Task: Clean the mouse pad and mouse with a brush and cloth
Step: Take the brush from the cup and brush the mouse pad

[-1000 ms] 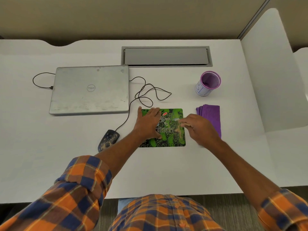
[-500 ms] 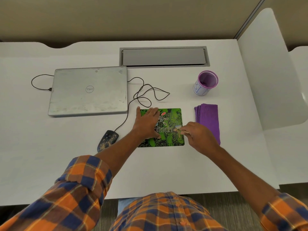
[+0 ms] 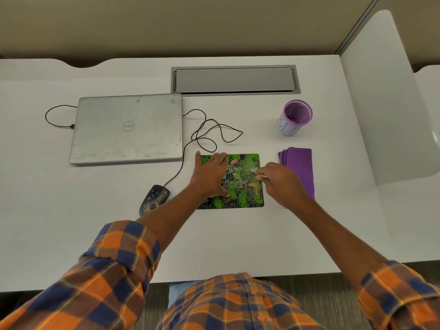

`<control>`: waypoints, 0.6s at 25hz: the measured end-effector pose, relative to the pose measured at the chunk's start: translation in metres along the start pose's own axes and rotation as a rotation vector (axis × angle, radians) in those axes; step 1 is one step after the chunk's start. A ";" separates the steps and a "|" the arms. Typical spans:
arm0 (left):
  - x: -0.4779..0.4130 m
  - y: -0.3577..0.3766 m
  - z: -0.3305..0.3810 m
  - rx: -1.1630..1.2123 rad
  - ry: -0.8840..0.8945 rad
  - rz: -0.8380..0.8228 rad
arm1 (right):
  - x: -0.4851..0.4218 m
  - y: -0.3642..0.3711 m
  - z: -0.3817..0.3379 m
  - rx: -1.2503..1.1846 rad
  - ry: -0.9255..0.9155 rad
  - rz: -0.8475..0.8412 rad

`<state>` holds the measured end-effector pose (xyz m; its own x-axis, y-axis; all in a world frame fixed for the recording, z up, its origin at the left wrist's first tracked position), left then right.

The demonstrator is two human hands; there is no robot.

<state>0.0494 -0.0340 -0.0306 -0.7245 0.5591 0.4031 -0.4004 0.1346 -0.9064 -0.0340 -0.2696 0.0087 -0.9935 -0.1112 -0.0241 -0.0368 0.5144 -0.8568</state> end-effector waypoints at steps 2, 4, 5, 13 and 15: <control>0.000 0.000 0.000 -0.001 0.001 0.001 | 0.015 0.003 0.000 0.003 -0.002 -0.013; 0.000 0.001 0.000 -0.004 0.001 0.001 | 0.031 0.004 -0.002 0.001 -0.019 -0.034; 0.000 0.001 -0.001 -0.008 0.000 0.002 | 0.037 0.003 -0.003 -0.004 -0.025 -0.045; 0.000 0.001 0.000 -0.013 0.000 0.004 | -0.002 -0.005 -0.009 -0.054 0.002 0.018; 0.001 0.001 0.000 -0.011 0.001 0.005 | -0.007 -0.001 -0.012 -0.051 0.005 -0.022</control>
<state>0.0488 -0.0333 -0.0310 -0.7258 0.5605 0.3988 -0.3909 0.1411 -0.9096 -0.0280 -0.2591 0.0154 -0.9929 -0.1189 -0.0035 -0.0635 0.5545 -0.8297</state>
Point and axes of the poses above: each hand's wrist, its own x-axis away from the middle knuckle, its own y-axis out of the palm, z = x × y, the point moved 1 cm from there along -x, towards the middle knuckle, and after that the axes turned 3 degrees about z, right-handed, at the moved point
